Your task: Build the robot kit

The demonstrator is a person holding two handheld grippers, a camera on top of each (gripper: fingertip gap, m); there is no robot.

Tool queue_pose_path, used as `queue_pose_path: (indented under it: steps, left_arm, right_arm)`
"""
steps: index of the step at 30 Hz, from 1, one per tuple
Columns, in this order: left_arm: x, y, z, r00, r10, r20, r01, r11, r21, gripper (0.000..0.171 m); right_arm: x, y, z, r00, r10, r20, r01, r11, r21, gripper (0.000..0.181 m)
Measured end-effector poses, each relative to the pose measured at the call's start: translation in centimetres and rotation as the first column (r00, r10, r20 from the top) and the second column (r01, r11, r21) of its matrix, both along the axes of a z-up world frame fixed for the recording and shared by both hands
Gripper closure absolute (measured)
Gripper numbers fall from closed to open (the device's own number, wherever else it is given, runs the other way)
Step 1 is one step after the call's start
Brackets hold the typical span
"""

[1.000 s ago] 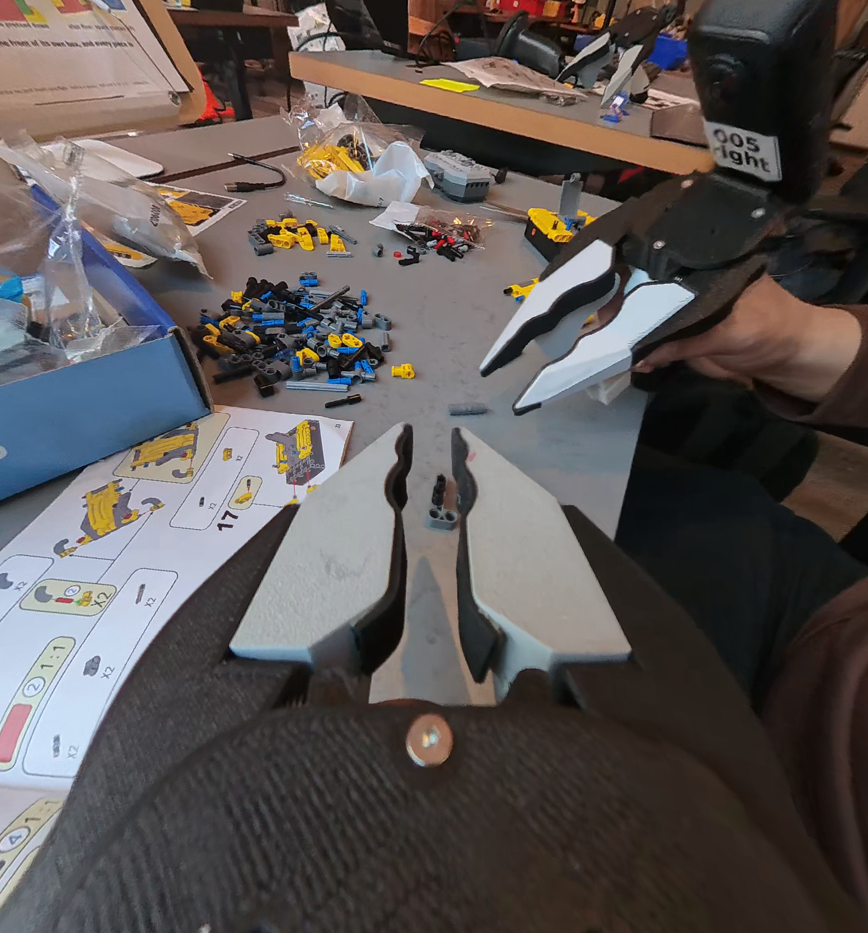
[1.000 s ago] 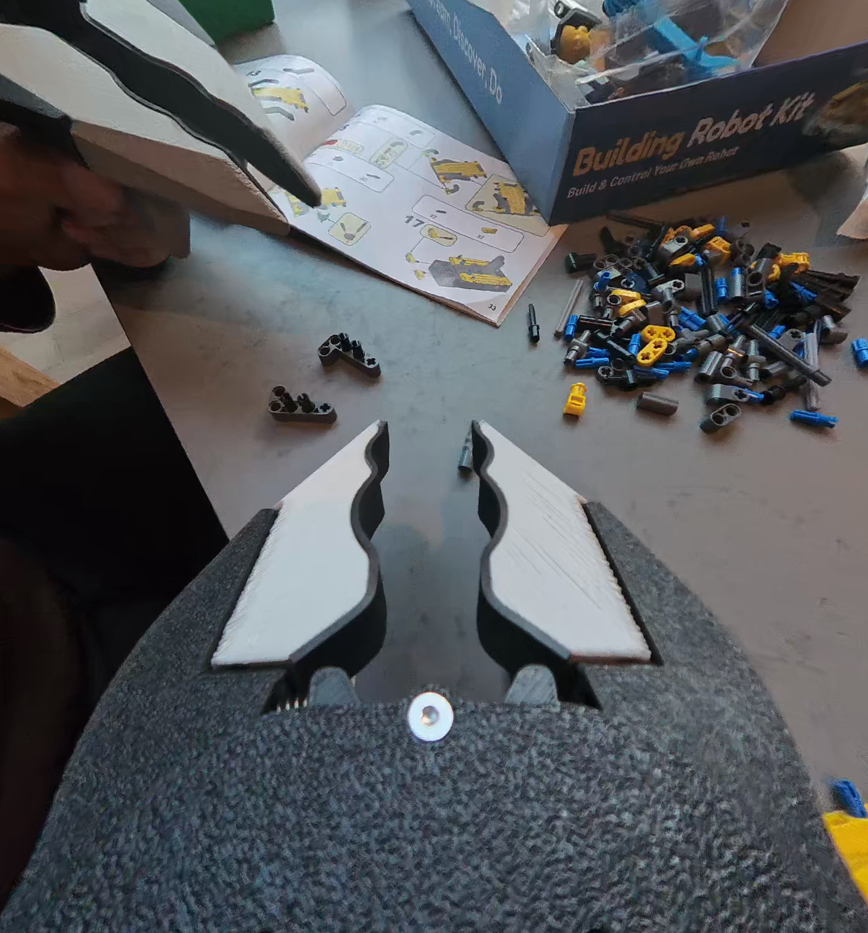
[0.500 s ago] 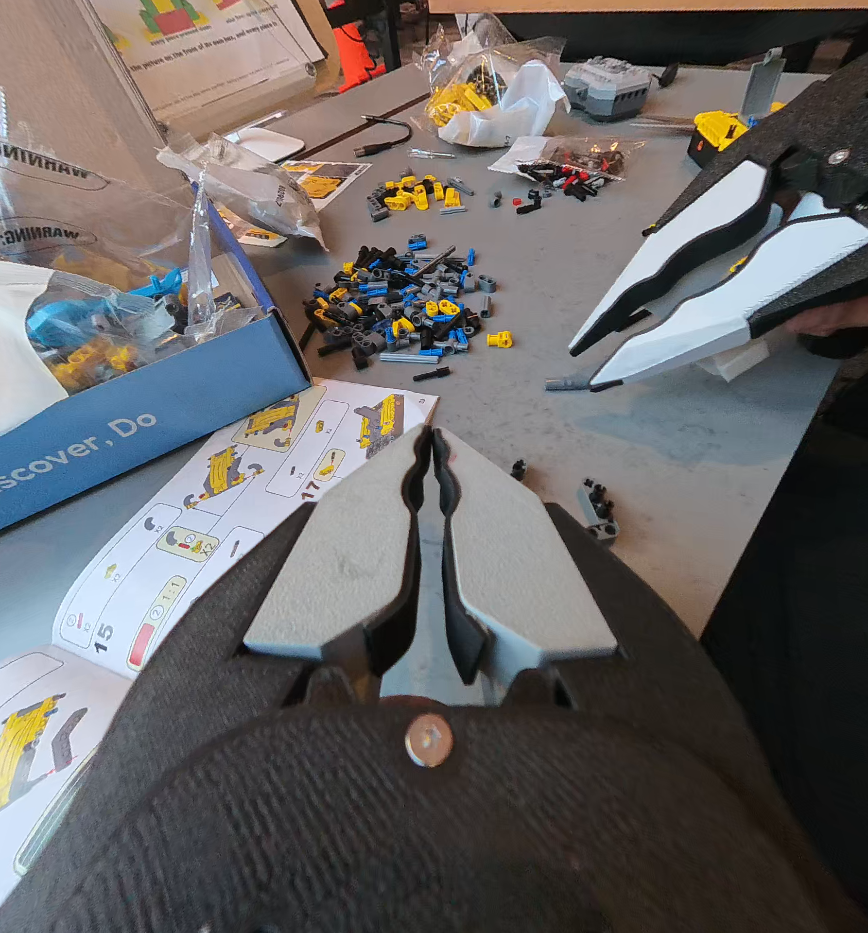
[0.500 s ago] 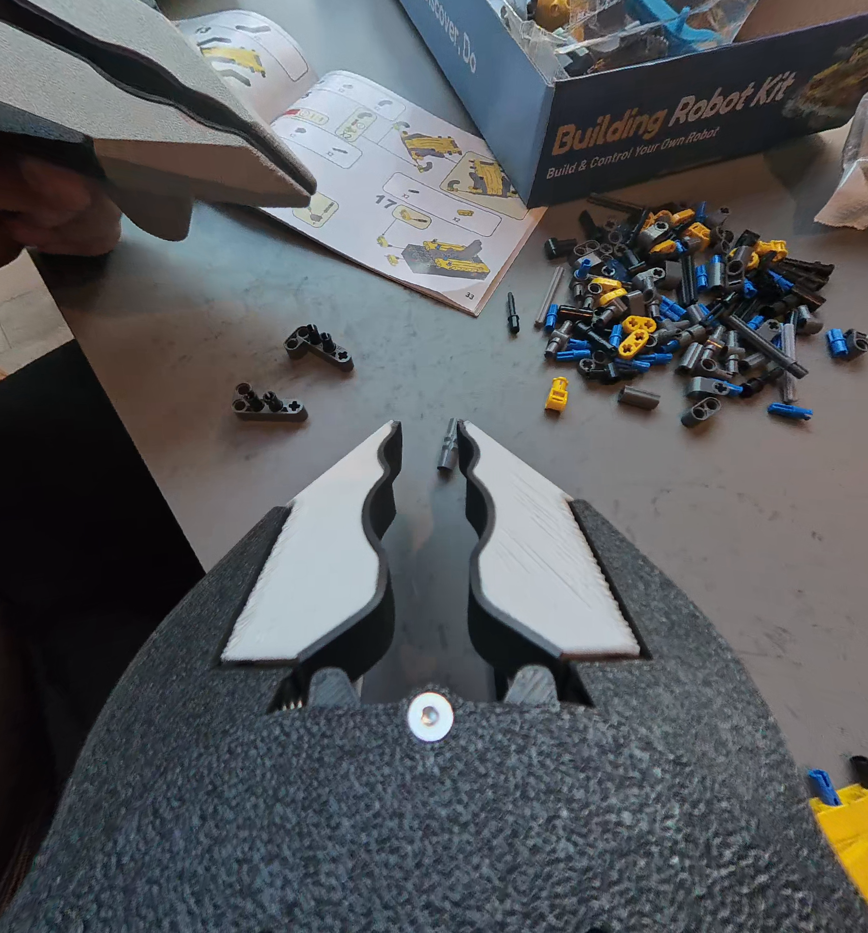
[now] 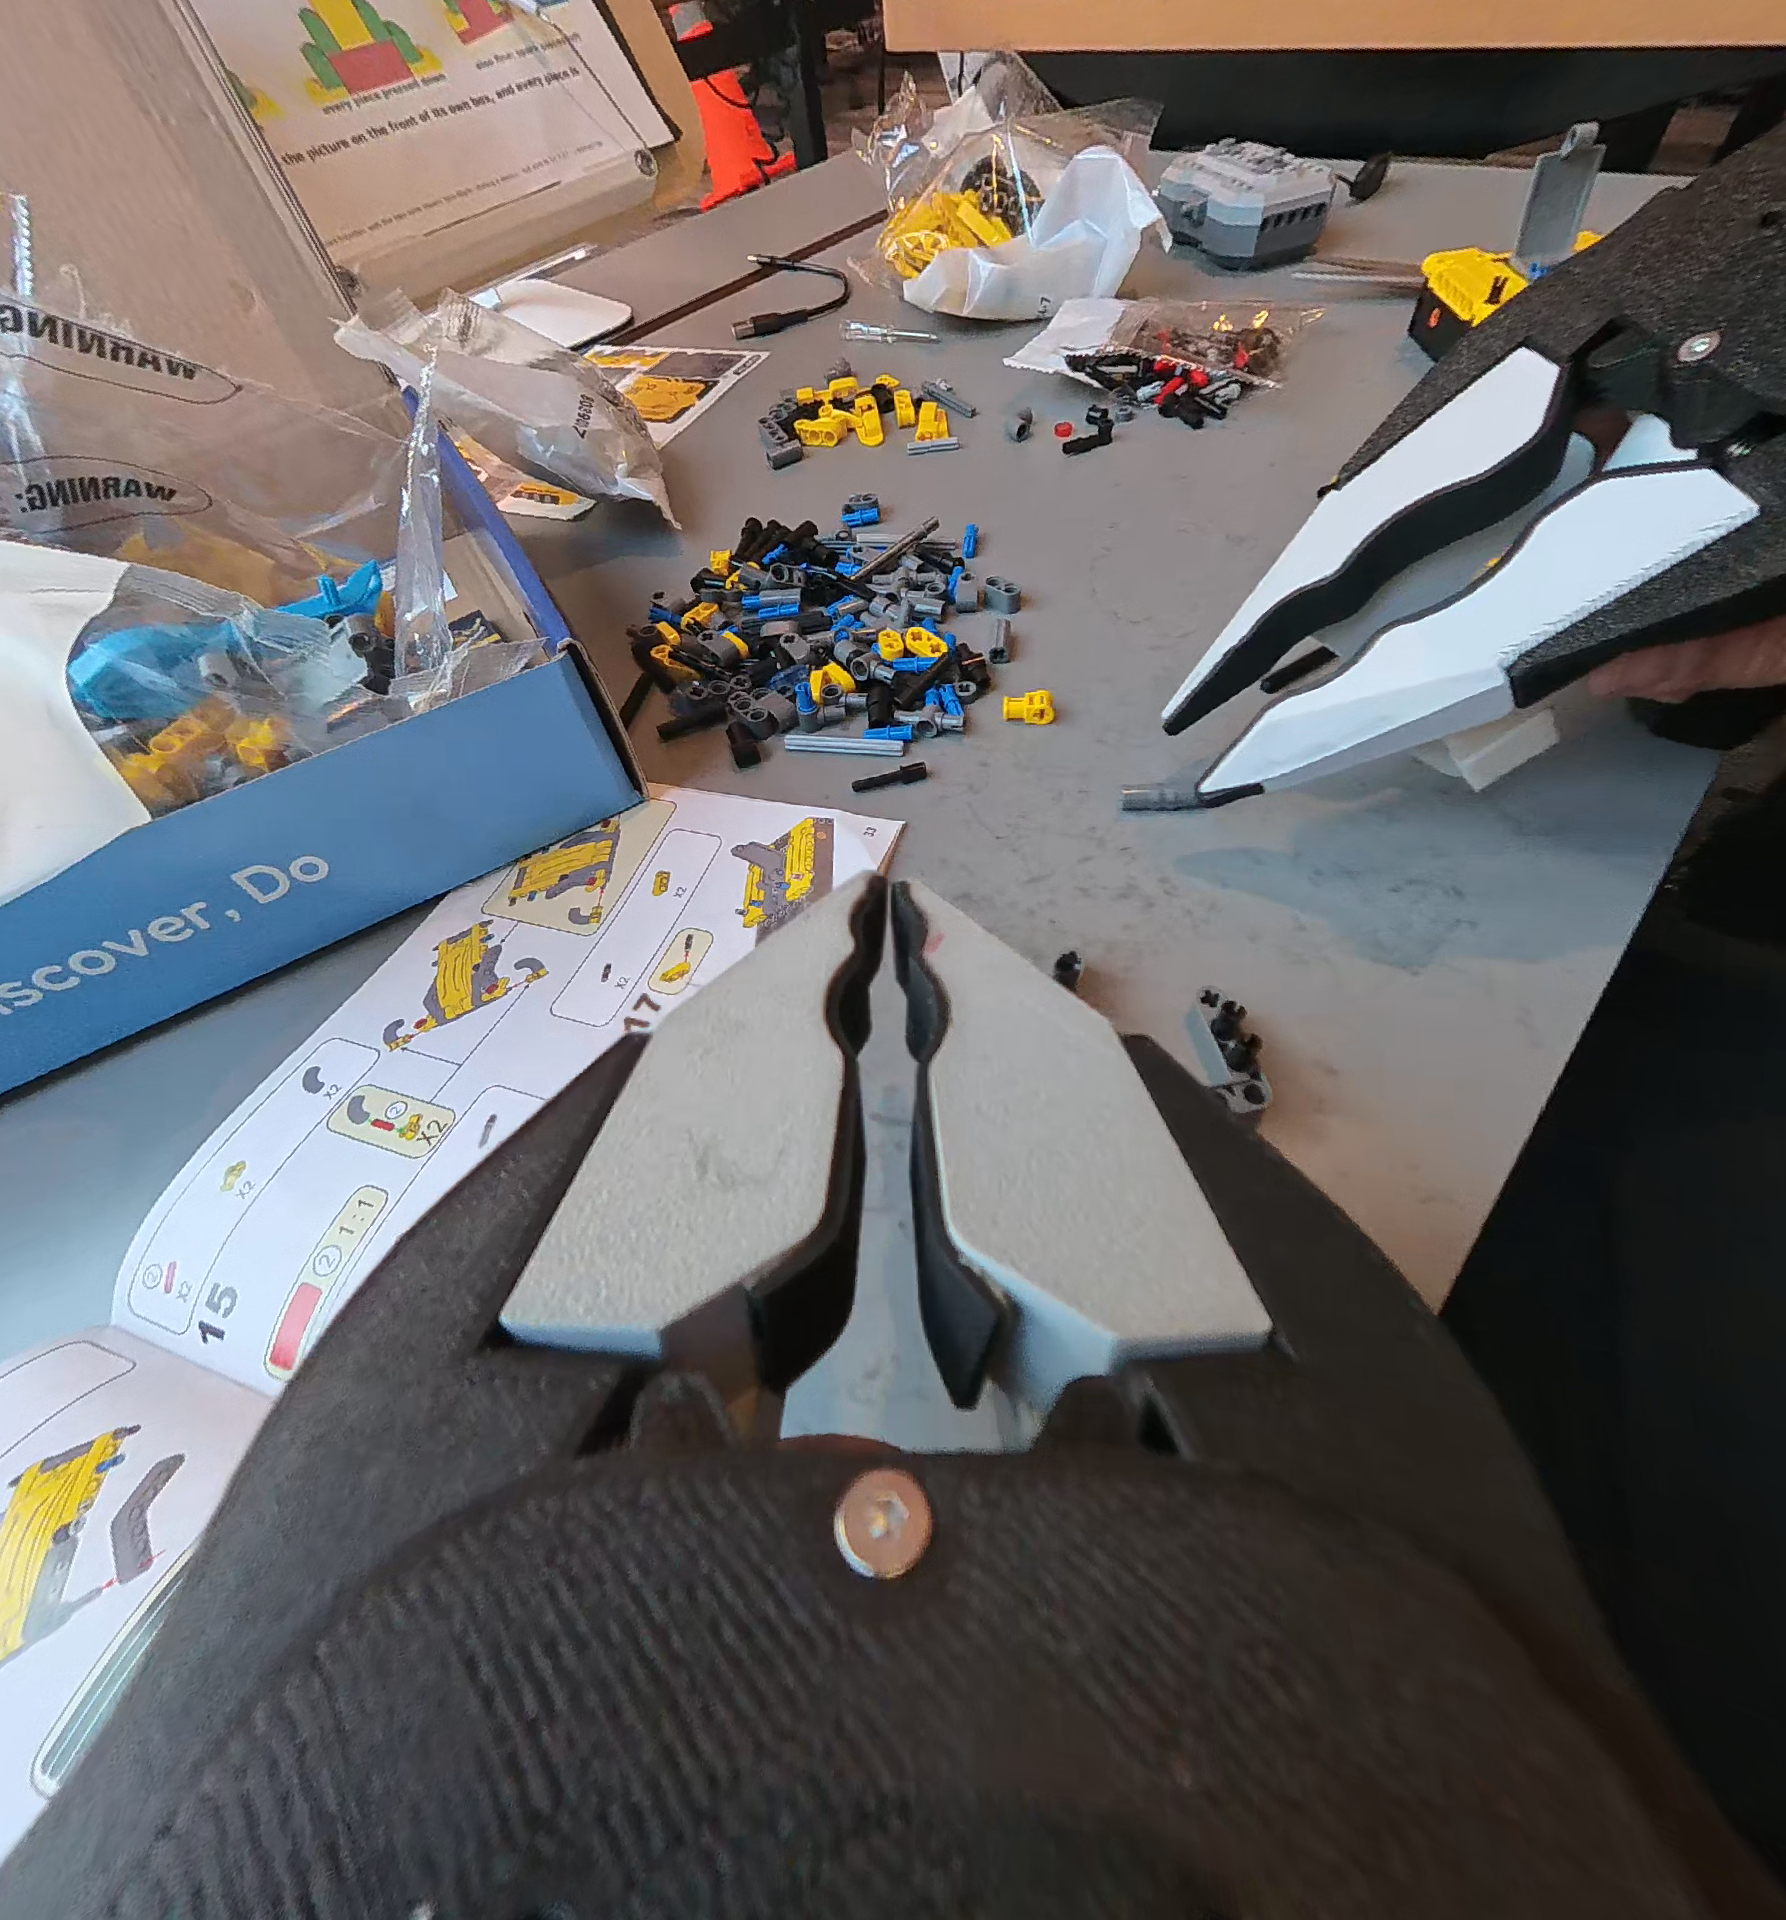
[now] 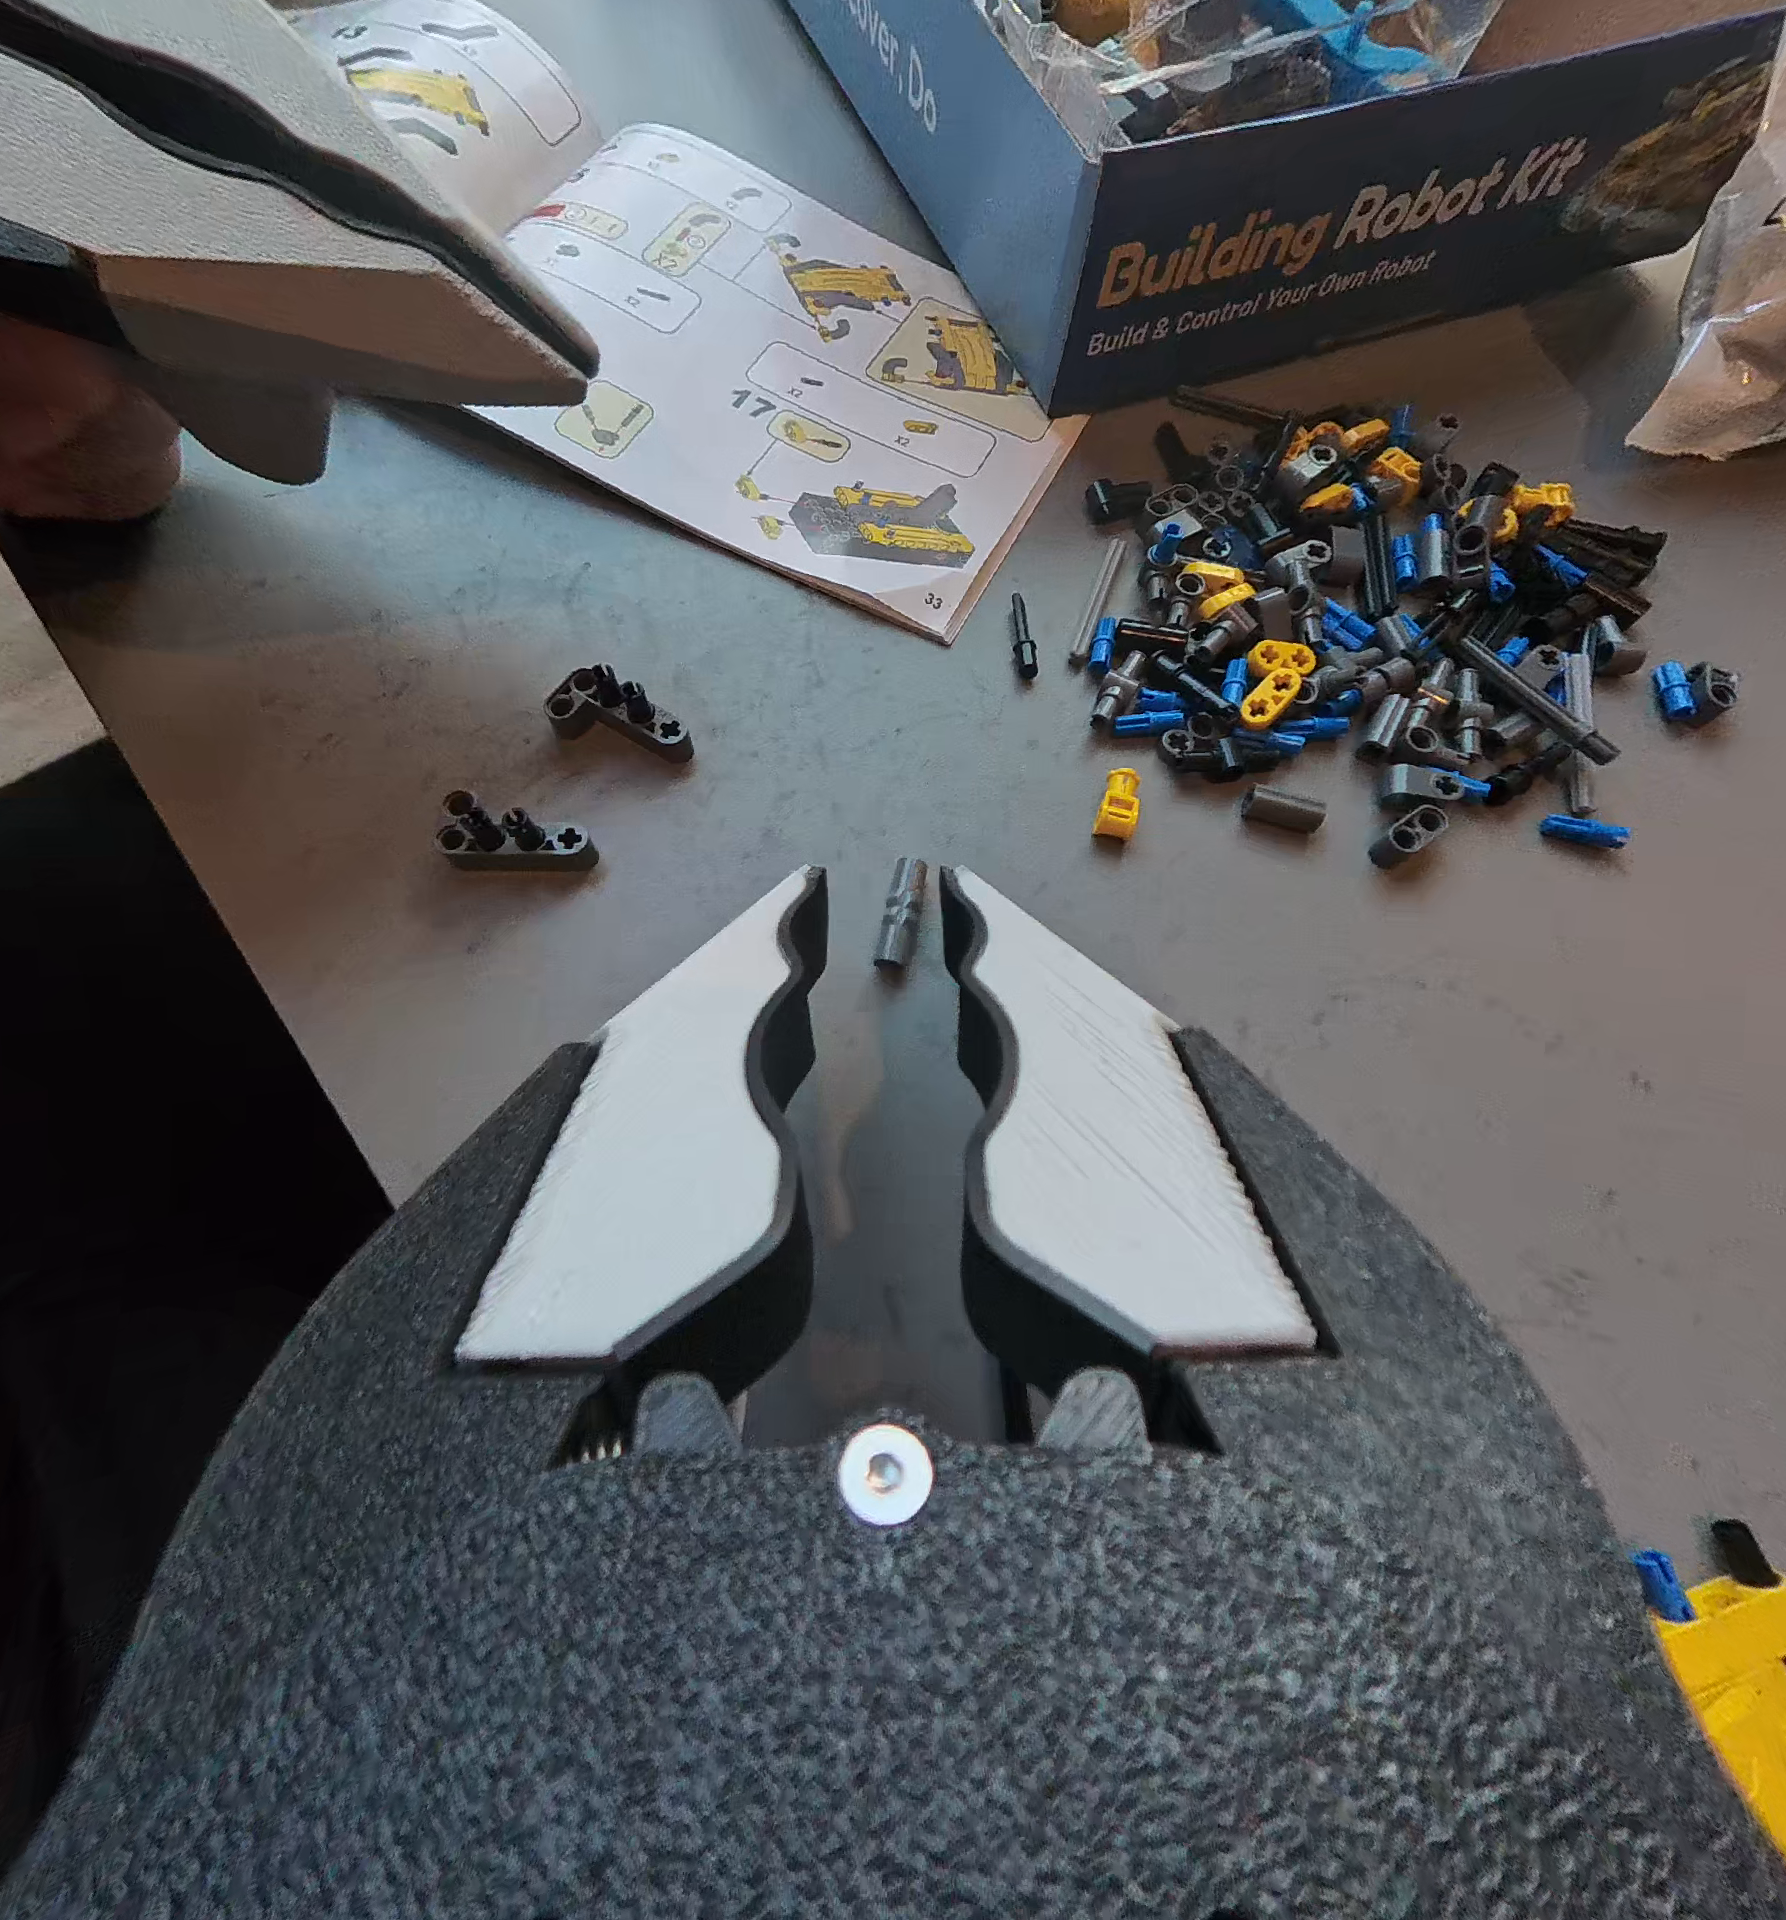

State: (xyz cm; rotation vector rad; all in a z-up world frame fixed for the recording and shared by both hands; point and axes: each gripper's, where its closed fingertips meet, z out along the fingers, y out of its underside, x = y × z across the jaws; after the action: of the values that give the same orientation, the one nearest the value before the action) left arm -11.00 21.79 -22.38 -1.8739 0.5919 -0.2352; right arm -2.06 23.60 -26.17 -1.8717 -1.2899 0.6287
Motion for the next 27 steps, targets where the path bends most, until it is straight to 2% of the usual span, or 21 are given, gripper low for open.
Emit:
queue_pose_path:
  steps: [11, 19, 21, 27]
  left_arm:
    - [0.0, 0.2, 0.2, 1.0, 0.002, 0.018, -0.002, 1.0, 0.0, 0.171]
    - [-1.5, 0.4, -0.1, 0.995, 0.097, 0.031, -0.096, 0.995, -0.033, 0.171]
    - [-1.5, 0.3, 0.1, 0.994, 0.099, 0.034, -0.099, 0.995, -0.012, 0.171]
    - [-1.3, 0.3, -0.3, 0.995, 0.067, 0.072, -0.063, 0.996, -0.069, 0.171]
  right_arm:
    - [-0.1, -0.2, 0.3, 1.0, 0.017, -0.015, -0.017, 1.0, 0.013, 0.16]
    - [-1.7, 0.0, 1.3, 0.996, 0.061, -0.069, -0.057, 0.997, 0.047, 0.164]
    - [-2.1, 0.2, 1.5, 0.995, 0.063, -0.08, -0.058, 0.997, 0.056, 0.164]
    - [-2.3, 0.2, 1.4, 0.994, 0.067, -0.081, -0.064, 0.997, 0.047, 0.164]
